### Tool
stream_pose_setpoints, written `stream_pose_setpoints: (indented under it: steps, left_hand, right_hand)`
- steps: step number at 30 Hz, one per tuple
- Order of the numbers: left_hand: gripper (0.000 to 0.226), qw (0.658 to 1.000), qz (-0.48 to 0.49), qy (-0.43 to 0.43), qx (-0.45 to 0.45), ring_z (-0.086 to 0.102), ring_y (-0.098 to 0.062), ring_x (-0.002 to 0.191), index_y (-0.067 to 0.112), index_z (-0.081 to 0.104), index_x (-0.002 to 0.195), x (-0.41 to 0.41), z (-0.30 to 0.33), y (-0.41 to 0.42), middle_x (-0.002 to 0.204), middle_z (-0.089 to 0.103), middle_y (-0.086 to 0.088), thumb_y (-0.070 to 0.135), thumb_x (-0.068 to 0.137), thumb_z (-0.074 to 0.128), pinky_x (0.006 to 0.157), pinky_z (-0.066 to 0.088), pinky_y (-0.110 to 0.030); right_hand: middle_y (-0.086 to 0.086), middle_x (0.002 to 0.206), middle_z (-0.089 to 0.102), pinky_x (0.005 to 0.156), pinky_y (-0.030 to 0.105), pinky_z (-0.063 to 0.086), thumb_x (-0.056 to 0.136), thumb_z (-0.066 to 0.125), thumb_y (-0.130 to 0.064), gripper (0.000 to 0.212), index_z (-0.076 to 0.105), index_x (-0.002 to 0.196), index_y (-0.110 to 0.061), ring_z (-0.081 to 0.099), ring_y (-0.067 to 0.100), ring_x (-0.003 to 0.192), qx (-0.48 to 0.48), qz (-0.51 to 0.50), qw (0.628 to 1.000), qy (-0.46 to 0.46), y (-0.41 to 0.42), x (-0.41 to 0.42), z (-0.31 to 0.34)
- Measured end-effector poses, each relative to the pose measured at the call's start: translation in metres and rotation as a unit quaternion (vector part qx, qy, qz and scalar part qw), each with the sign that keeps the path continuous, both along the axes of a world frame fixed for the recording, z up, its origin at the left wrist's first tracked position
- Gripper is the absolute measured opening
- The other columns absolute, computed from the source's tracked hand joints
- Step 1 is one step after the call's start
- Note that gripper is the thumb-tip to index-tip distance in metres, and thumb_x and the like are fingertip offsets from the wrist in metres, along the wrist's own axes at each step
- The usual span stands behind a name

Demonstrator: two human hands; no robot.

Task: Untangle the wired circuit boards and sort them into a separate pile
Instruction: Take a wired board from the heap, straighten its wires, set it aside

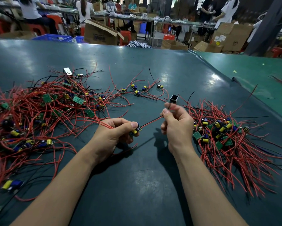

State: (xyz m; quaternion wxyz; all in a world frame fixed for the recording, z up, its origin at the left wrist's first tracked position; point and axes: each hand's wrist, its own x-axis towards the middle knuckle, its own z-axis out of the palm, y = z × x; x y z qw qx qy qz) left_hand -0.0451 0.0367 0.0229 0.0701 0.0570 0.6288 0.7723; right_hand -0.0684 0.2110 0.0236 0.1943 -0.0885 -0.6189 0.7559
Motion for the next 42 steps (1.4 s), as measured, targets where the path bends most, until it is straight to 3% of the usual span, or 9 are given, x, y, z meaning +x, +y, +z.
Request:
stream_pose_setpoints:
  steps: [8,12,14,18,20,23,27,32,42]
  left_hand:
    - [0.012,1.0,-0.004,-0.008,0.008,0.054,-0.022,0.061,0.014,0.075,0.065,-0.001,0.0,-0.002,0.067,0.069,-0.007,0.024,0.072,0.072,0.054,0.044,-0.022]
    - [0.013,1.0,-0.003,-0.01,-0.007,0.054,-0.019,0.057,0.014,0.075,0.065,-0.001,0.0,-0.001,0.067,0.069,-0.007,0.026,0.07,0.074,0.051,0.043,-0.022]
    - [0.012,1.0,0.002,-0.011,0.013,0.054,-0.019,0.058,0.013,0.075,0.065,-0.001,0.001,-0.002,0.066,0.068,-0.008,0.025,0.067,0.079,0.051,0.044,-0.02]
    - [0.01,0.995,0.04,-0.021,0.084,0.053,-0.017,0.058,0.01,0.073,0.066,-0.003,0.002,0.002,0.067,0.068,-0.009,0.019,0.07,0.071,0.05,0.046,-0.018]
    - [0.01,0.995,0.048,-0.022,0.09,0.053,-0.017,0.06,0.011,0.074,0.066,-0.003,0.002,0.002,0.066,0.067,-0.007,0.017,0.07,0.069,0.051,0.046,-0.018]
    - [0.009,0.997,0.037,-0.018,0.067,0.05,-0.018,0.062,0.013,0.075,0.065,-0.001,0.002,0.002,0.067,0.066,-0.005,0.02,0.069,0.07,0.052,0.046,-0.019]
    - [0.011,0.998,0.038,-0.015,0.047,0.048,-0.022,0.063,0.012,0.072,0.063,-0.001,0.002,0.003,0.066,0.066,-0.007,0.02,0.07,0.069,0.051,0.045,-0.02]
    - [0.013,0.999,0.031,-0.008,0.034,0.047,-0.02,0.059,0.012,0.072,0.06,-0.001,0.003,0.004,0.063,0.066,-0.007,0.021,0.069,0.07,0.048,0.043,-0.018]
    - [0.01,0.998,0.043,0.0,0.049,0.049,-0.016,0.053,0.009,0.071,0.065,0.0,0.003,0.004,0.064,0.067,-0.01,0.019,0.068,0.071,0.048,0.044,-0.018]
  right_hand:
    - [0.004,0.063,0.067,0.035,0.02,0.04,0.096,0.058,-0.006,0.01,0.056,0.092,-0.015,0.054,0.014,0.037,-0.01,-0.008,0.999,0.035,0.007,0.0,0.002]
    - [0.009,0.07,0.067,0.038,0.023,0.043,0.096,0.059,-0.009,0.014,0.053,0.086,-0.018,0.06,0.017,0.039,0.112,-0.082,0.989,0.057,0.005,0.003,-0.002]
    - [0.006,0.073,0.069,0.036,0.024,0.044,0.096,0.06,-0.012,0.008,0.055,0.093,-0.016,0.06,0.018,0.039,0.092,-0.081,0.99,0.062,0.003,0.005,0.0]
    - [0.007,0.075,0.07,0.036,0.019,0.044,0.093,0.062,-0.036,0.029,0.054,0.105,-0.011,0.058,0.014,0.04,-0.129,0.124,0.981,-0.074,-0.01,0.007,0.009]
    - [0.002,0.064,0.066,0.038,0.017,0.04,0.091,0.064,-0.039,0.028,0.064,0.092,-0.012,0.054,0.01,0.042,-0.077,0.233,0.96,-0.138,-0.018,0.012,0.007]
    - [-0.001,0.056,0.06,0.038,0.015,0.035,0.092,0.067,-0.022,0.019,0.07,0.074,-0.014,0.048,0.007,0.042,-0.039,0.284,0.952,-0.102,-0.026,0.015,0.002]
    - [-0.005,0.054,0.059,0.038,0.014,0.033,0.091,0.068,-0.02,0.018,0.073,0.075,-0.013,0.045,0.005,0.042,-0.018,0.221,0.972,-0.08,-0.021,0.012,0.004]
    - [-0.005,0.055,0.062,0.037,0.014,0.032,0.09,0.07,-0.019,0.017,0.073,0.077,-0.009,0.043,0.003,0.04,-0.082,0.082,0.99,-0.079,-0.005,0.003,0.003]
    - [-0.006,0.051,0.061,0.035,0.016,0.032,0.091,0.069,-0.013,0.025,0.065,0.066,-0.01,0.041,0.004,0.036,-0.11,-0.078,0.99,-0.037,0.0,-0.002,0.0]
